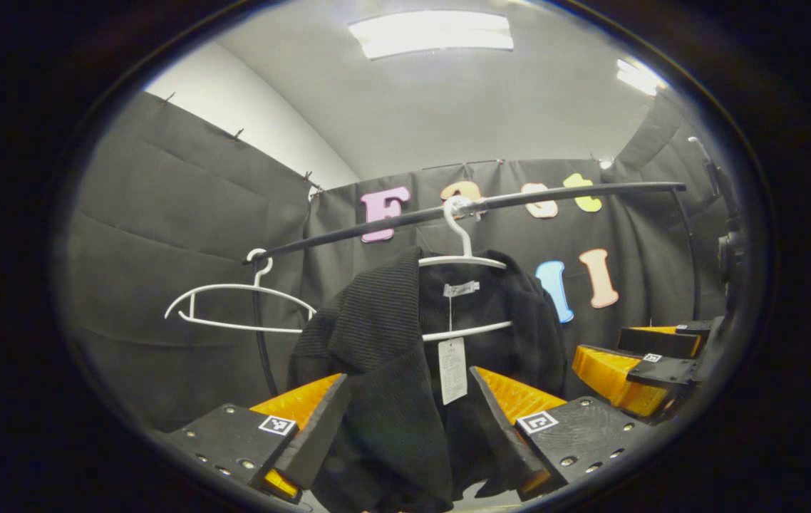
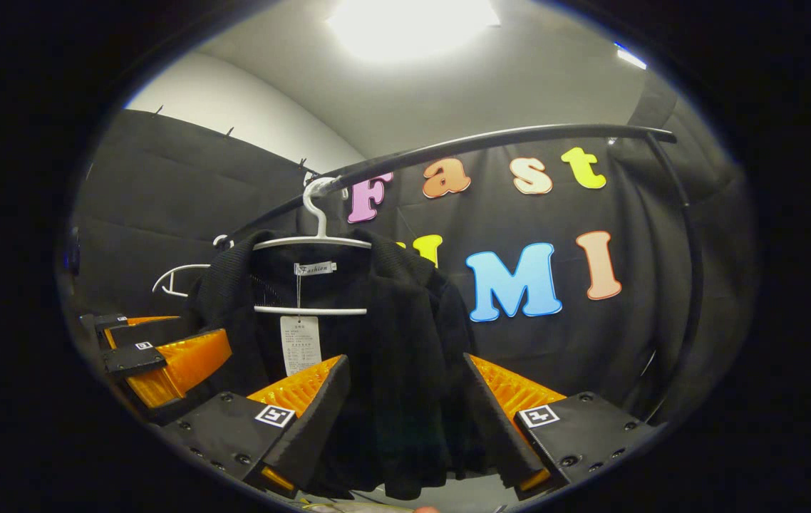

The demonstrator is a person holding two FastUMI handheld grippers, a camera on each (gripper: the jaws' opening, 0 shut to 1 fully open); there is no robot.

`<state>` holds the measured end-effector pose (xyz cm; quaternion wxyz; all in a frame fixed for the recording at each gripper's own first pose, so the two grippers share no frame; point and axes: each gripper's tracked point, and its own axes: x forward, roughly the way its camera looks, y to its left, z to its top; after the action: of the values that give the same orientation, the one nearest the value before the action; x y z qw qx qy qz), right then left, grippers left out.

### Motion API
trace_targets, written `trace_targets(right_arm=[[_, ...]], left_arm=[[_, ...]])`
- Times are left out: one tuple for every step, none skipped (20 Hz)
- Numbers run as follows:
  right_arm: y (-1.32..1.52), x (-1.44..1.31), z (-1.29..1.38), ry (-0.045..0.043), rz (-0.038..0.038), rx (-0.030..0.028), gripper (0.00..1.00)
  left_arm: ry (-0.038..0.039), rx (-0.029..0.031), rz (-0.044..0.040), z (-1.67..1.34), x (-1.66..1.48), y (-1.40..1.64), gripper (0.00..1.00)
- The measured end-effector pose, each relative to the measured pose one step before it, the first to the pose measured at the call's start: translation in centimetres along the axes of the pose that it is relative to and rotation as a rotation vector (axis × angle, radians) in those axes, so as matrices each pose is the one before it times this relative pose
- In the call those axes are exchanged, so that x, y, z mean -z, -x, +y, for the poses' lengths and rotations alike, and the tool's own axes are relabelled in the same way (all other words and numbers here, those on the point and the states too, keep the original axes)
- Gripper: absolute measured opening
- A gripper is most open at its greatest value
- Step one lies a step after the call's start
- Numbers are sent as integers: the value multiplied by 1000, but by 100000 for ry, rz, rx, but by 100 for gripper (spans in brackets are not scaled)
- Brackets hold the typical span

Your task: Grasp the clothes on the hanger with both hands and then place them into the laundry hamper below.

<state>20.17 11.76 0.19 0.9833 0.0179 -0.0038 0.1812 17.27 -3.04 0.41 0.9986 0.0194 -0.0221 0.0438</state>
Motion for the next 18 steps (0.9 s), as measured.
trace_targets(right_arm=[[-721,113,115,-255,58,-956,96],[-669,189,55,-120,450,-887,98],[-500,208,165,-182,519,-1049,98],[-593,129,97,-125,268,-891,98],[-579,20,-27,97,52,-680,98],[-544,78,-8,227,-87,-386,98],[-573,-22,-64,283,-150,-480,96],[-550,11,-113,193,133,-307,98],[-326,43,-125,-81,14,-276,98],[-625,32,-111,-230,74,-458,98],[-742,227,23,-248,283,-347,98],[-570,158,-141,-198,566,-97,98],[-441,101,-55,-340,345,-226,98],[-441,72,-91,-423,162,-146,98],[-497,198,-57,-291,464,-41,98],[-387,138,-176,-147,572,609,98],[-419,263,-229,-193,641,942,98],[-331,187,-180,-593,776,912,98]], left_arm=[[-430,-764,963,-32,460,-610,97],[-435,-1117,886,190,366,-491,97],[-267,-1202,791,205,351,-444,97],[-181,-1230,617,245,250,-522,97],[-166,-1041,418,27,256,-10,97],[-237,-1048,370,95,213,-347,97],[-351,-1128,215,141,408,-648,97],[-441,-1101,285,57,297,-652,97],[-488,-1210,337,95,254,-515,97],[-514,-1066,132,-16,124,-510,97],[-507,-1002,219,17,130,-330,97],[-588,-1070,81,16,70,-337,97],[-671,-1181,128,169,169,-366,97],[-506,-1148,105,-18,96,-385,97],[-297,-1178,155,-56,140,-270,97],[-181,-1088,-46,-143,78,-216,97],[-47,-1207,-248,-12,108,-171,97],[-136,-1111,-305,-100,-8,-151,97]])
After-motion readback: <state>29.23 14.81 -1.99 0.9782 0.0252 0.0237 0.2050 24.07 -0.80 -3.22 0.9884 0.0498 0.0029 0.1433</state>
